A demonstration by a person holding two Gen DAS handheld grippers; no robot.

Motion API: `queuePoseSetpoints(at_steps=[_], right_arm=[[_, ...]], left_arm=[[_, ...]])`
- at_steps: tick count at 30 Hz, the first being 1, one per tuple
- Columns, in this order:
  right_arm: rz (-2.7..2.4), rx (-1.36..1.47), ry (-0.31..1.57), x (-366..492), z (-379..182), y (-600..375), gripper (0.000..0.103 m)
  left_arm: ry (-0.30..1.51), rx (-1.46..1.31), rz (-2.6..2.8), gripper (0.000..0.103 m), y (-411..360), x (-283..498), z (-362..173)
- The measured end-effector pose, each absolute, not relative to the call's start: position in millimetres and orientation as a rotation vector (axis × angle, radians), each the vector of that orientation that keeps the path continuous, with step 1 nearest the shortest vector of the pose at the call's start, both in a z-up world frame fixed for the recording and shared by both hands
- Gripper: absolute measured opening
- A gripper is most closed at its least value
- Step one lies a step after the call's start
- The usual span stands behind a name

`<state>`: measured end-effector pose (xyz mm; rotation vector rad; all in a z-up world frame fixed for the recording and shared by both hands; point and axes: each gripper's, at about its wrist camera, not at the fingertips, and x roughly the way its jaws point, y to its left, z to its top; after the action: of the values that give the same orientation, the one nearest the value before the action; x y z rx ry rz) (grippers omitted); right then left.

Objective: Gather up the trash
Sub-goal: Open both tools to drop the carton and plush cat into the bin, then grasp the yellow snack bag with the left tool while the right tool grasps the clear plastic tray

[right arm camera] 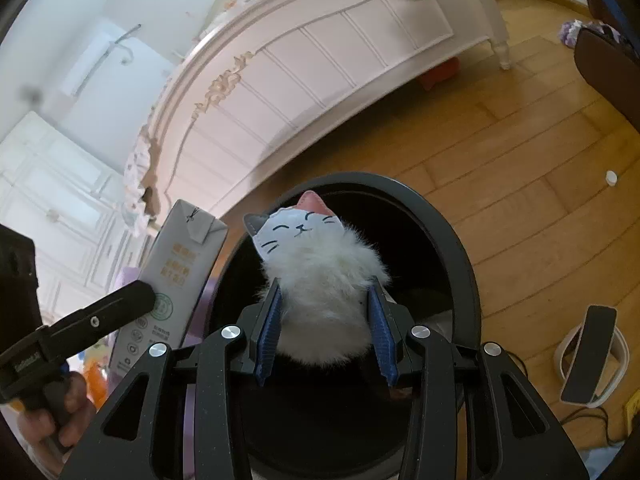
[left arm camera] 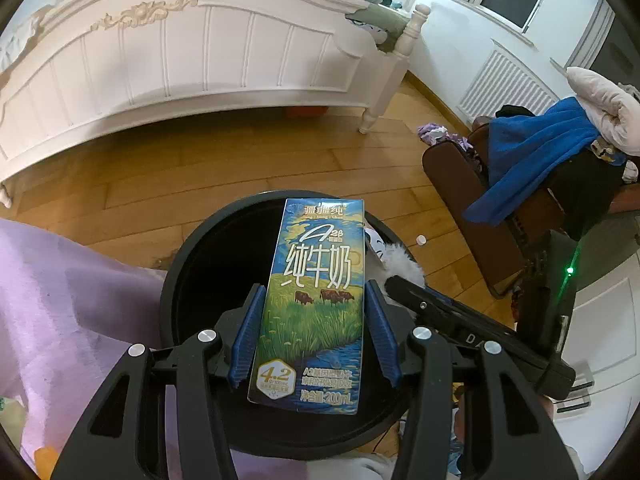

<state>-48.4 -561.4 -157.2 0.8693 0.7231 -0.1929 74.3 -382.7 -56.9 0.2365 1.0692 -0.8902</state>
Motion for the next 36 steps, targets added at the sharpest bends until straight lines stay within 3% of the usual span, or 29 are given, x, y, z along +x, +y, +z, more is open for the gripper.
queuePoseSetpoints(at_steps=[3, 4, 7, 16, 20, 27, 36], right_arm=[[-0.192, 0.873, 0.725, -48, -158, -564, 0.047], [-0.194, 0.873, 0.726, -48, -158, -564, 0.053], [-0.2, 0.875, 0.712, -49, -153, -563, 0.065], [-0.163, 0.811, 0.669, -50, -119, -543, 0.066], [-0.108, 0.739, 0.649, -46, -94, -520, 0.066], [0.022, 0.616, 0.638, -31, -50, -466, 0.068], [0.272, 0.422, 0.68, -8, -6, -364, 0.071]], left_arm=[[1.067, 0.243, -0.878, 0.053, -383, 75, -58], [1.065, 0.248, -0.87, 0.053, -387, 73, -57], [1.053, 0.247, -0.862, 0.067, -385, 71, -54], [0.982, 0.213, -0.868, 0.069, -355, 59, -26], [0.919, 0.195, -0.852, 0.079, -330, 48, -6], [0.838, 0.114, -0.732, 0.079, -246, 32, 29], [0.793, 0.036, -0.437, 0.079, -98, 17, 37]])
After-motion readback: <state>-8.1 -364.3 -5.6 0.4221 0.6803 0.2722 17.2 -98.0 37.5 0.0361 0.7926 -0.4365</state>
